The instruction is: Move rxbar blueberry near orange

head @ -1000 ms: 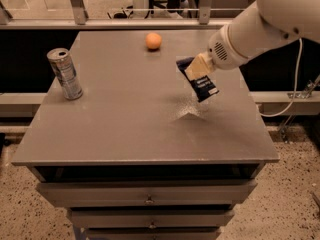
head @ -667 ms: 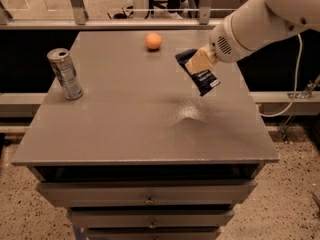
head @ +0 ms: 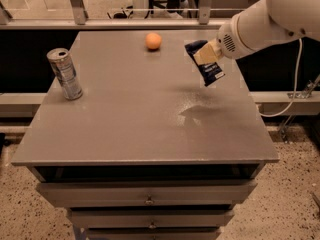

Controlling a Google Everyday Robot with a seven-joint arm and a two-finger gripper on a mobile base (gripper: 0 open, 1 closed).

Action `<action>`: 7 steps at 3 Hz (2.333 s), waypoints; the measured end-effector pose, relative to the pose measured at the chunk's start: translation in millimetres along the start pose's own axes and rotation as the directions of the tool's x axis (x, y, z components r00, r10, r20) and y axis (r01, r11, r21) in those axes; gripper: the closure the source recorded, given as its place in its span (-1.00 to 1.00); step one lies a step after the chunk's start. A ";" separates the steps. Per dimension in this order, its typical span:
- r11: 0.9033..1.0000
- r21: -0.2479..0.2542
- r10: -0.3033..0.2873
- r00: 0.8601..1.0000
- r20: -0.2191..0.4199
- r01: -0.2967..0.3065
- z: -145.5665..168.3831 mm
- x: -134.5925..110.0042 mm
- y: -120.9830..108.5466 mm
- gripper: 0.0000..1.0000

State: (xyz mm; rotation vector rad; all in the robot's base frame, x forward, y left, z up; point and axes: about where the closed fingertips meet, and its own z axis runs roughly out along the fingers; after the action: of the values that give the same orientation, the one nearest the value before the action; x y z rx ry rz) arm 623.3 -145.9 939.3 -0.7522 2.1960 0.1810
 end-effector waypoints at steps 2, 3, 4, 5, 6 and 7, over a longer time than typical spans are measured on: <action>0.999 0.046 -0.027 0.999 0.039 0.025 57.4 -35.5 -60.2 1.00; 0.999 0.024 -0.032 0.999 0.036 0.031 92.9 -49.7 -68.7 1.00; 1.000 -0.003 -0.022 0.999 0.024 0.022 123.4 -53.7 -67.8 1.00; 0.999 -0.031 -0.014 1.000 0.017 0.014 146.9 -56.4 -60.6 1.00; 0.998 -0.055 -0.007 1.000 0.017 0.007 165.7 -60.0 -53.2 1.00; 0.998 -0.056 0.001 1.000 0.020 0.000 175.8 -64.0 -52.2 1.00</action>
Offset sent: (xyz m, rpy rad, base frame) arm 0.1464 -0.0118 -0.0131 -0.0106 -0.0766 -0.0036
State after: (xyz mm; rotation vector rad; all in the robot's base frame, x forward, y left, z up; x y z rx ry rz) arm 798.8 -96.1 872.7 -0.7783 2.1798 0.2505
